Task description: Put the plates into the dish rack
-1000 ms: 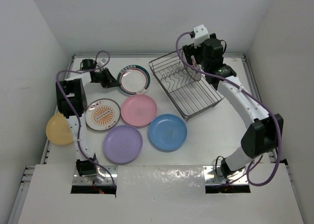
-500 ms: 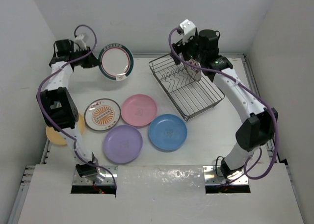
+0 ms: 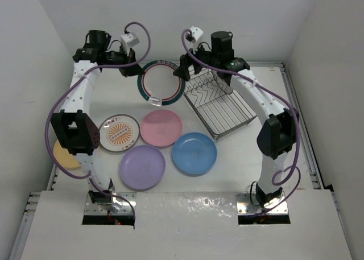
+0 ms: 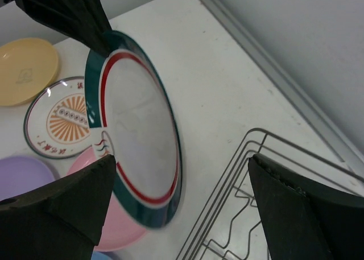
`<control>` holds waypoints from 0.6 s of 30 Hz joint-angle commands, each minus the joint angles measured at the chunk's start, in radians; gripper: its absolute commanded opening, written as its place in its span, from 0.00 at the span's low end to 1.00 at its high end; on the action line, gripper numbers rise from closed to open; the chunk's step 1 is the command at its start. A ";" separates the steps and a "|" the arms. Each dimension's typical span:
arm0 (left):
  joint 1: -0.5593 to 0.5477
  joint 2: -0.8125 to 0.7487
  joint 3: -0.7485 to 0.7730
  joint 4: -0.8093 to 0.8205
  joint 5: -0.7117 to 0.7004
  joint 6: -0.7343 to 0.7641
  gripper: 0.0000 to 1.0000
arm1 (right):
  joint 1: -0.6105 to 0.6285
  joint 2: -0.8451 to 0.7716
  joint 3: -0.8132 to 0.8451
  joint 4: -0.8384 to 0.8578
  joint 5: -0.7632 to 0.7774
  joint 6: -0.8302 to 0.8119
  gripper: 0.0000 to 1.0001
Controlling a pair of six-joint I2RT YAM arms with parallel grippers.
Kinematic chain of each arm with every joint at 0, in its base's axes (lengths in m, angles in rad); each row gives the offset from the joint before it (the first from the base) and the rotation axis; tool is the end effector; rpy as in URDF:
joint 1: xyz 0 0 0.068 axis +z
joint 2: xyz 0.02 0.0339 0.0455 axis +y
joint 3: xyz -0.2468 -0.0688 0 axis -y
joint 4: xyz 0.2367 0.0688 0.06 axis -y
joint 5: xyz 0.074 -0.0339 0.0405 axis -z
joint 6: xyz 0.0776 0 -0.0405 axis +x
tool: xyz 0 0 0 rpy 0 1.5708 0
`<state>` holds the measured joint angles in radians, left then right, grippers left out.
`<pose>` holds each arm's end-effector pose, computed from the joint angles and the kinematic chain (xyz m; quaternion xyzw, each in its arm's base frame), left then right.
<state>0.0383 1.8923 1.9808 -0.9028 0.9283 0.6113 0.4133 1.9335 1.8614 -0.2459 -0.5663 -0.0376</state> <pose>0.4132 -0.0463 0.3407 0.3934 0.7504 -0.2889 0.4457 0.4233 0.2311 0.3434 -0.3335 0.7216 0.3275 0.5107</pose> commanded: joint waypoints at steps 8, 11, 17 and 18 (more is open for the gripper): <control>-0.026 -0.036 0.032 -0.104 0.150 0.123 0.00 | 0.016 0.041 -0.001 -0.026 -0.089 0.008 0.66; -0.028 -0.038 0.035 -0.093 0.153 0.107 0.00 | 0.027 0.065 0.004 -0.035 -0.113 0.028 0.44; -0.028 -0.041 0.032 -0.076 0.164 0.076 0.00 | 0.032 0.032 -0.027 -0.021 -0.129 0.031 0.00; -0.028 -0.041 0.029 -0.071 0.167 0.074 0.00 | 0.032 0.024 -0.034 -0.013 -0.126 0.028 0.00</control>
<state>0.0078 1.8923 1.9808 -1.0088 1.0012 0.6941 0.4366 2.0083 1.8400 -0.2920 -0.6674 -0.0109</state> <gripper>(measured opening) 0.021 0.013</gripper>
